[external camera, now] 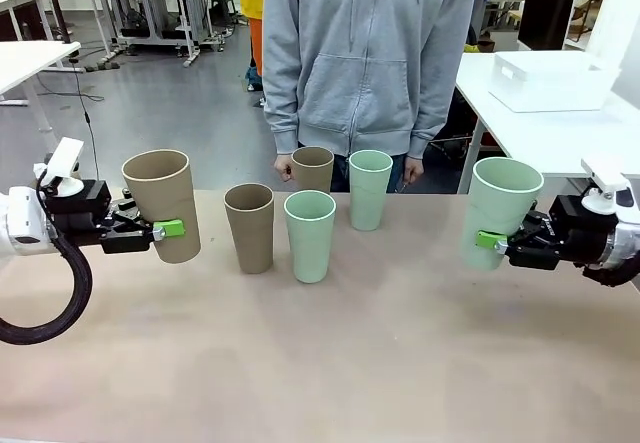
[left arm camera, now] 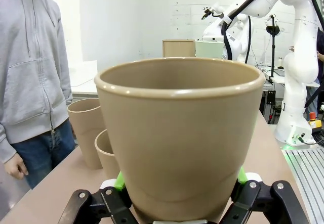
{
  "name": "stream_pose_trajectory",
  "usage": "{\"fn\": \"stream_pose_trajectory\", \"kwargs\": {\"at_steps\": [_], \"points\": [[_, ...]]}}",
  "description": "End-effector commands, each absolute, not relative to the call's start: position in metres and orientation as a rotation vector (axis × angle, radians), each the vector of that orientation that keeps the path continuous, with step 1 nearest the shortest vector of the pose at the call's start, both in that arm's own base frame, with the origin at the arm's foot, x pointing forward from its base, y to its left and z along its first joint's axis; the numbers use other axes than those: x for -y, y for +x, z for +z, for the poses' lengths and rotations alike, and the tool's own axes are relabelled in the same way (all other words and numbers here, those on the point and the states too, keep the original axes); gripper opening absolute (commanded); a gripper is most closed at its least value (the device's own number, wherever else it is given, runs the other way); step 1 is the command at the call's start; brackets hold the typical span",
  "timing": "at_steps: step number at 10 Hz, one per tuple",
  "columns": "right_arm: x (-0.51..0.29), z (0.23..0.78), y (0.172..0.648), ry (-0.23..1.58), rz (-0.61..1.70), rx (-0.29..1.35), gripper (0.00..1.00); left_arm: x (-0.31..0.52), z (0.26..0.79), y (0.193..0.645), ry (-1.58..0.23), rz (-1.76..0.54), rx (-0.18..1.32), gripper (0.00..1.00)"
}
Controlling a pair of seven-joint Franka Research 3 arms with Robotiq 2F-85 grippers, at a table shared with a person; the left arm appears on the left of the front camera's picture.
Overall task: Stack the cups and store them in the basket.
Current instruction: Place the stack of Reusable plastic cups into the Pantry Basket.
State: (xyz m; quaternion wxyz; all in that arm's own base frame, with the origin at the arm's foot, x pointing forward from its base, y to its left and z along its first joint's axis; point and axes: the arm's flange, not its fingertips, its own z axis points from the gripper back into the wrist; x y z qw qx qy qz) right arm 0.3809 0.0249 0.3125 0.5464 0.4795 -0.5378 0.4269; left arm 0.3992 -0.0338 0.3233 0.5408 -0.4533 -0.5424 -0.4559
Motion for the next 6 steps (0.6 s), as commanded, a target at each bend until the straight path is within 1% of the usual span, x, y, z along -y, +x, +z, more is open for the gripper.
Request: {"fn": "stream_pose_trajectory", "kwargs": {"at_steps": [1, 6], "points": [[-0.024, 0.3154, 0.3811, 1.132, 1.016, 1.281, 0.84, 0.033, 0.3264, 0.3988, -1.078, -1.088, 1.297, 0.84], [-0.024, 0.3154, 0.3811, 1.132, 1.016, 1.281, 0.84, 0.033, 0.3264, 0.3988, -1.078, -1.088, 1.297, 0.84]]}}
